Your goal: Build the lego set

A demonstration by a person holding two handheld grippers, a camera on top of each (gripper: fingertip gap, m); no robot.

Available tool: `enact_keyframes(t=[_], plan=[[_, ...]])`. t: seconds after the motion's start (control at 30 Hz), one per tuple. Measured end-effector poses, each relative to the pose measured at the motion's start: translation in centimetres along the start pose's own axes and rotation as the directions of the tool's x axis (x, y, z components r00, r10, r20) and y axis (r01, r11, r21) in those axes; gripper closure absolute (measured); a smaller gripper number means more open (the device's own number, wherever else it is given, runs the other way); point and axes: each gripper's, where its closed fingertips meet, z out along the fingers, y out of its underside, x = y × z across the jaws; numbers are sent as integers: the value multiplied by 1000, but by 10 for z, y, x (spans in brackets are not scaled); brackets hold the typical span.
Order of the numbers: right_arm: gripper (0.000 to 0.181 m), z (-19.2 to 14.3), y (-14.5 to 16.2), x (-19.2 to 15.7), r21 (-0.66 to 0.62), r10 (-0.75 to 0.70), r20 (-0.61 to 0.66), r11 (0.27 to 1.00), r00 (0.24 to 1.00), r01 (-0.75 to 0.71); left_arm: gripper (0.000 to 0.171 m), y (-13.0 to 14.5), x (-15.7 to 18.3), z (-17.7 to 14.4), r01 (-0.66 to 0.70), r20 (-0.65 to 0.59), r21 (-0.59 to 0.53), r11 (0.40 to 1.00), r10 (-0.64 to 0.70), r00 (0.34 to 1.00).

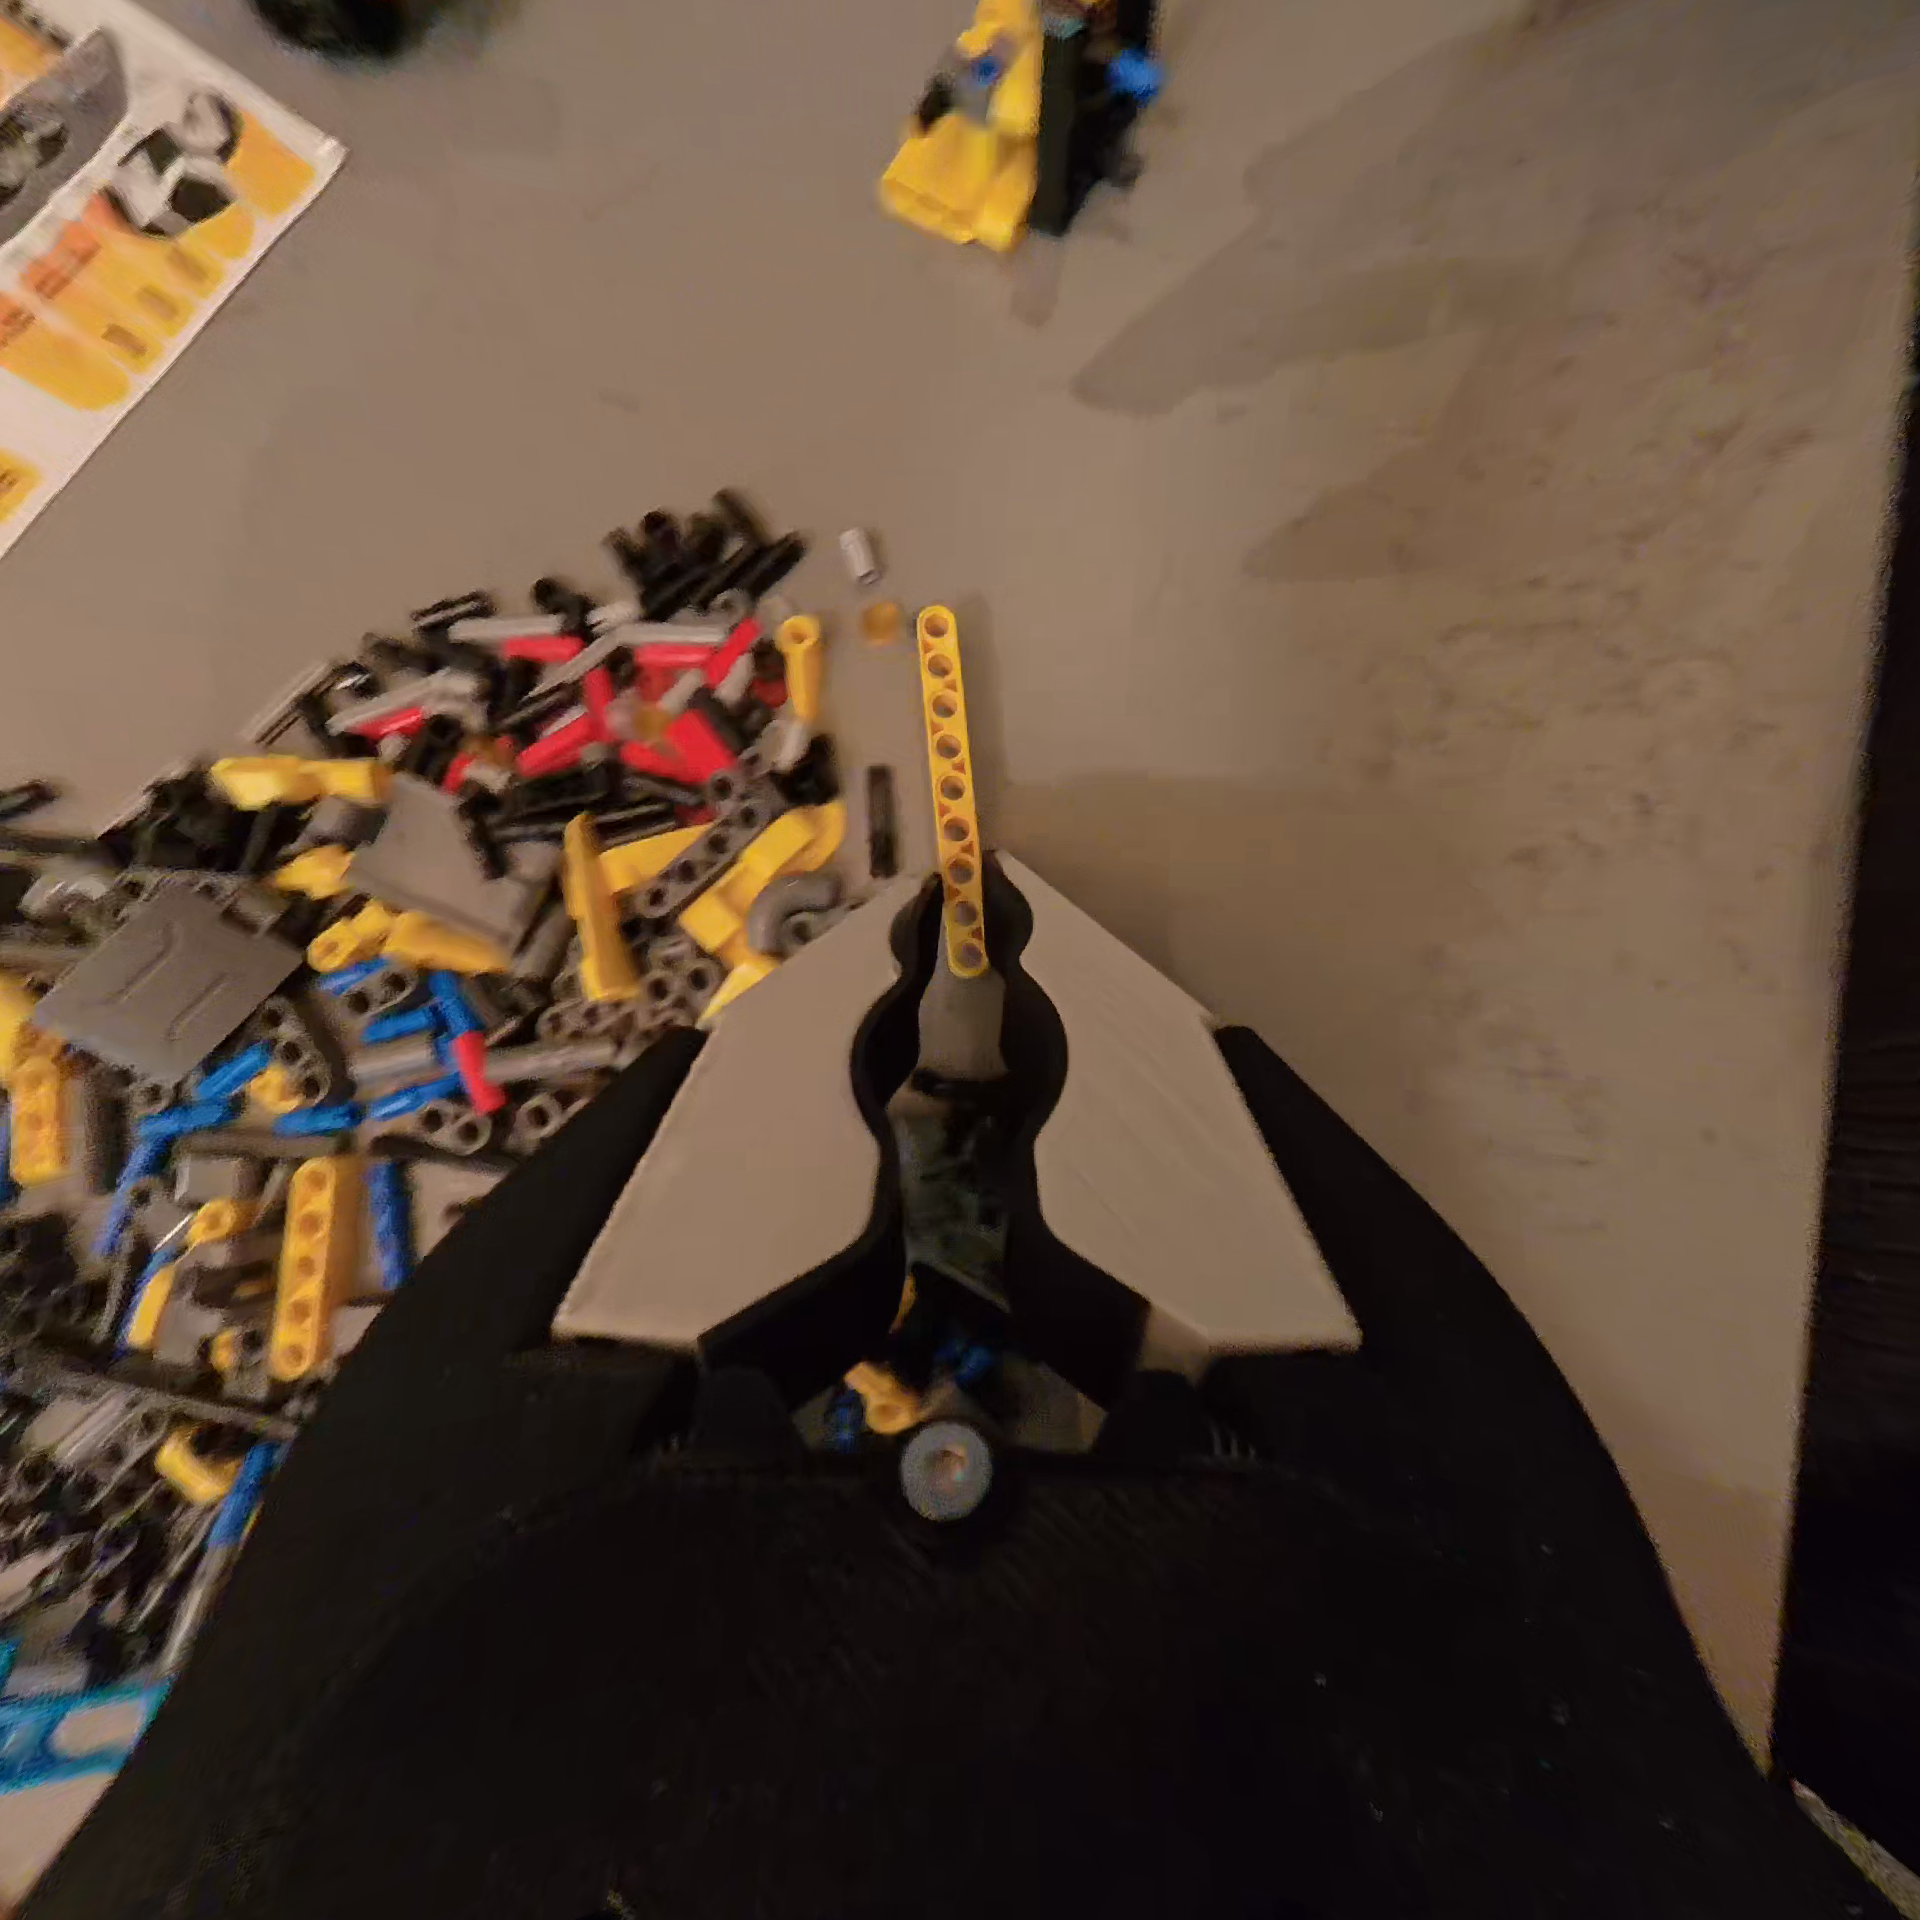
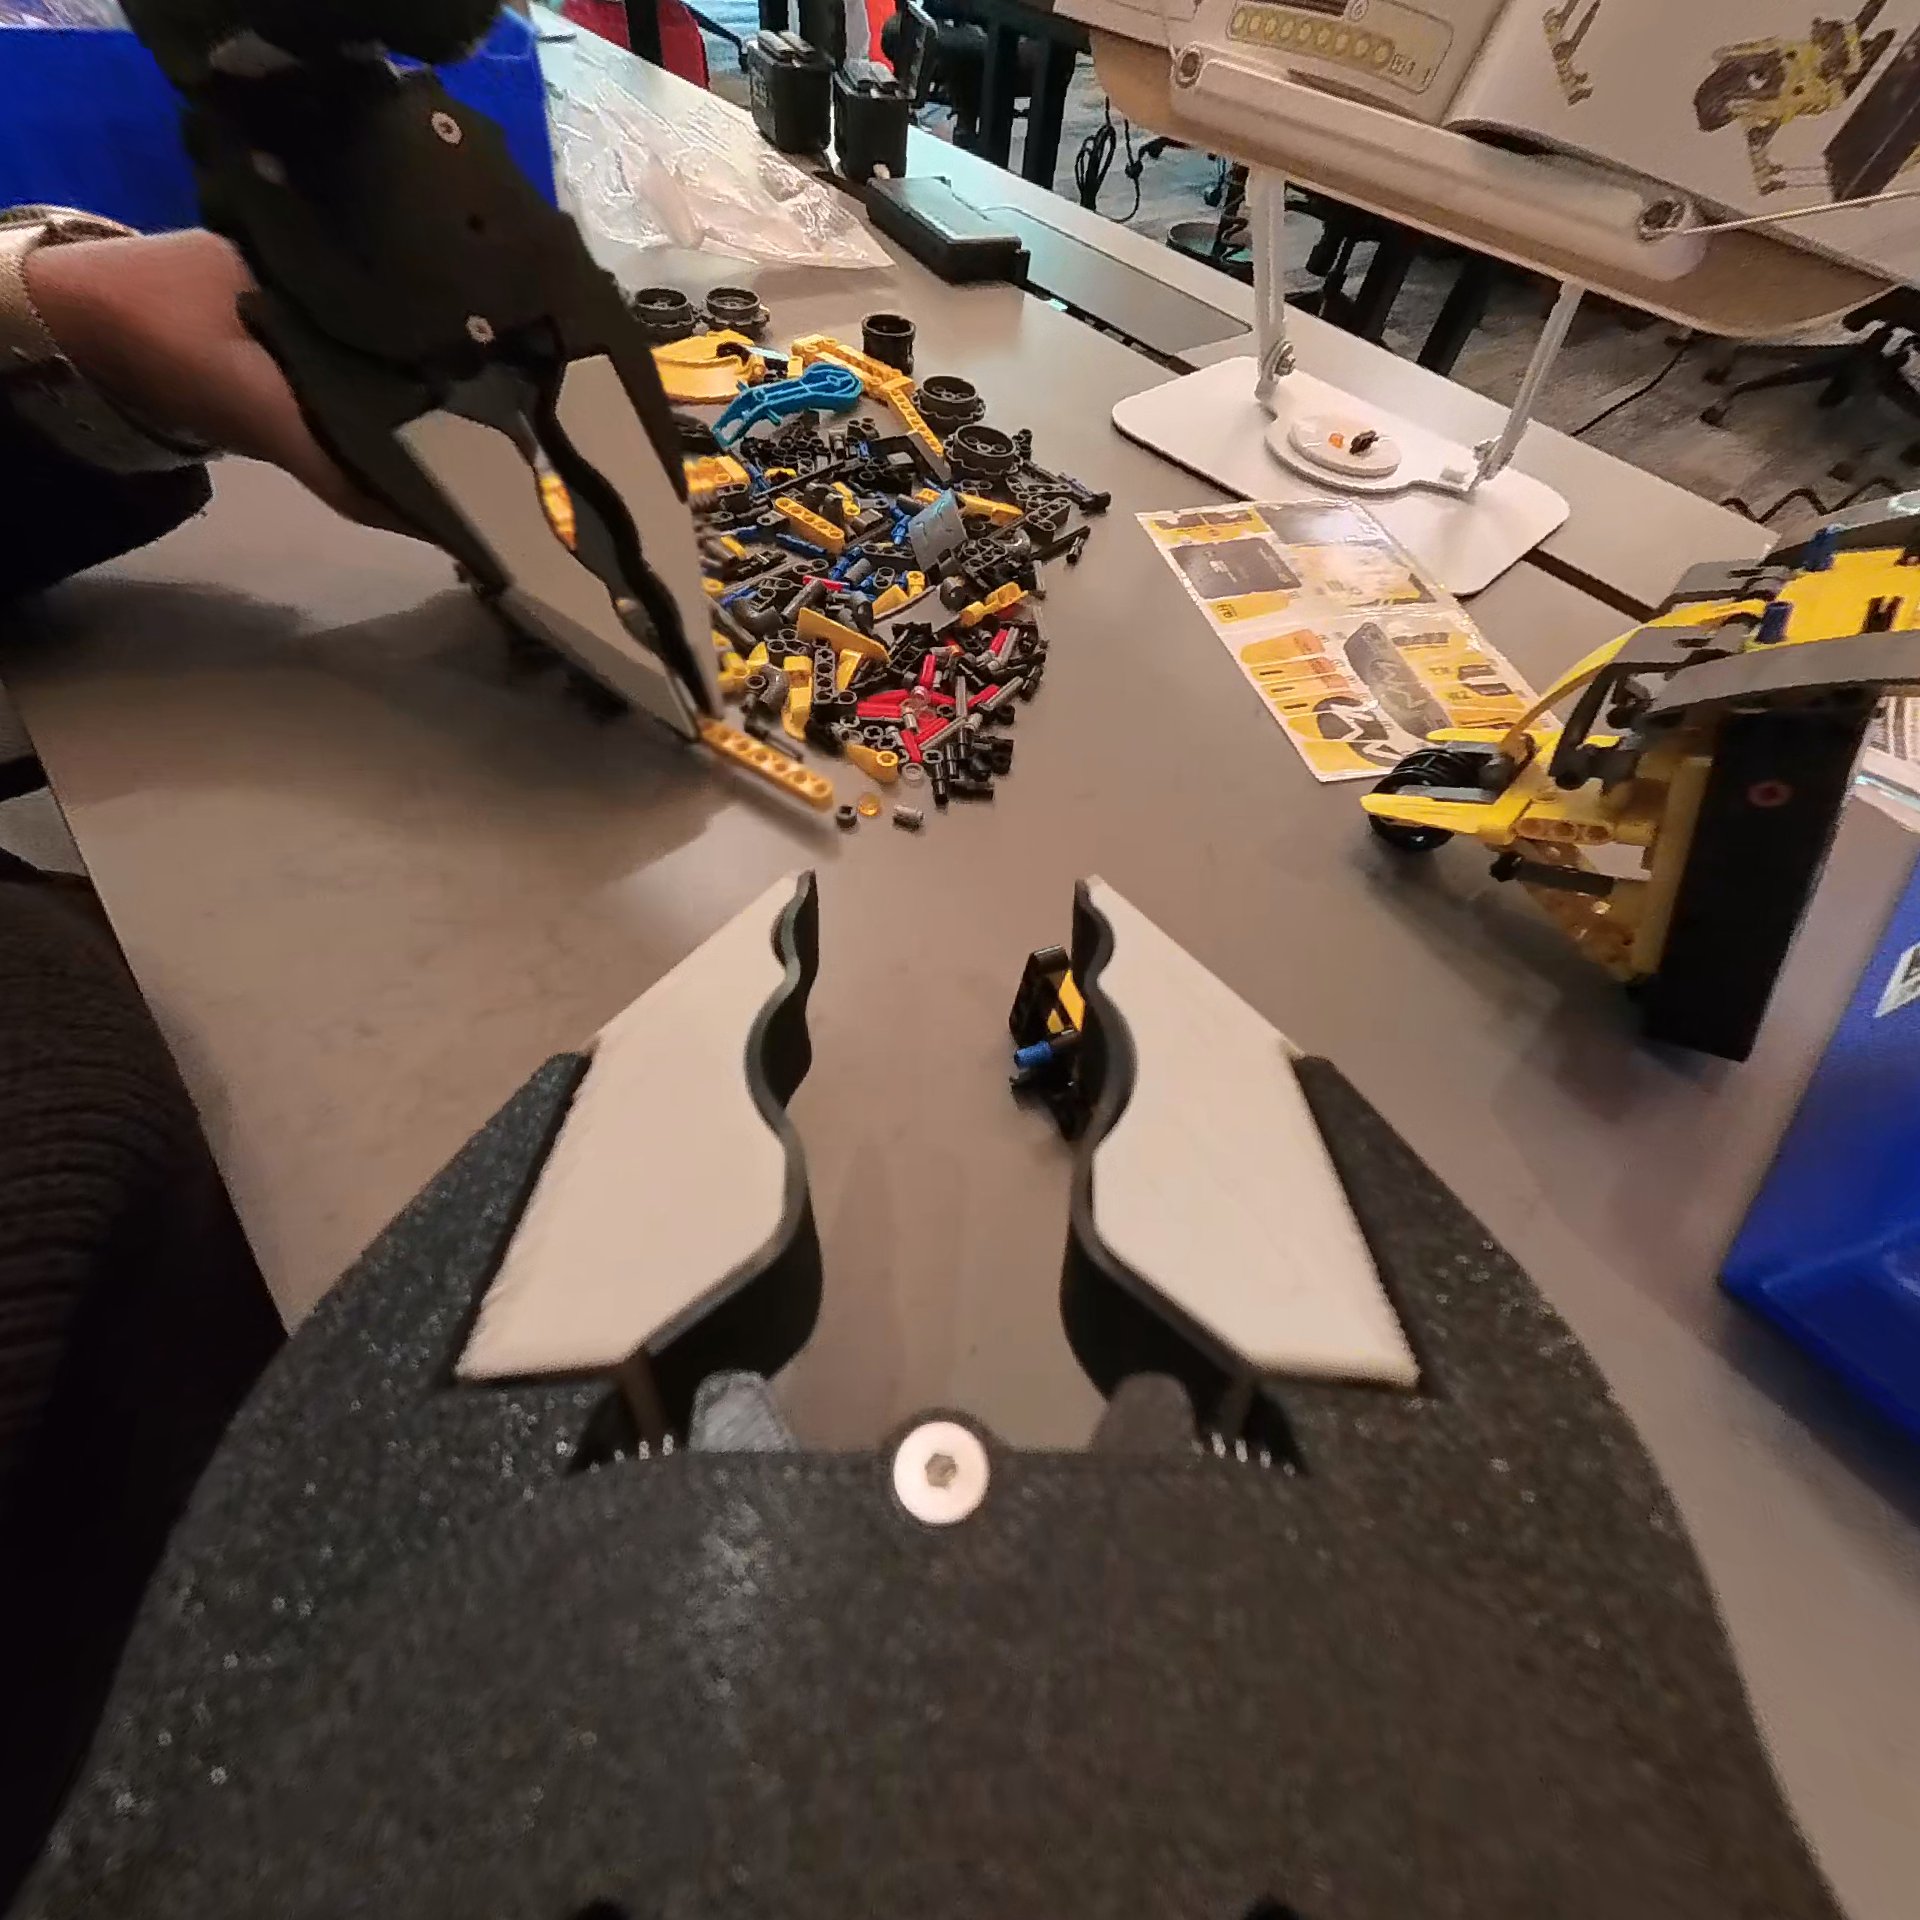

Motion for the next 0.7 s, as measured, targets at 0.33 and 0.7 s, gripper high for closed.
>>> enact_keyframes(t=[0.33, 0.7], plan=[[135, 15, 4, -15, 27, 67, 116, 997, 991, -71, 165, -5, 58, 11, -137, -185, 31, 990, 140, 973], [138, 17, -88, 30, 242, -126, 67, 964, 990, 106, 128, -67, 2, -40, -48, -27, 348, 936, 61, 998]])
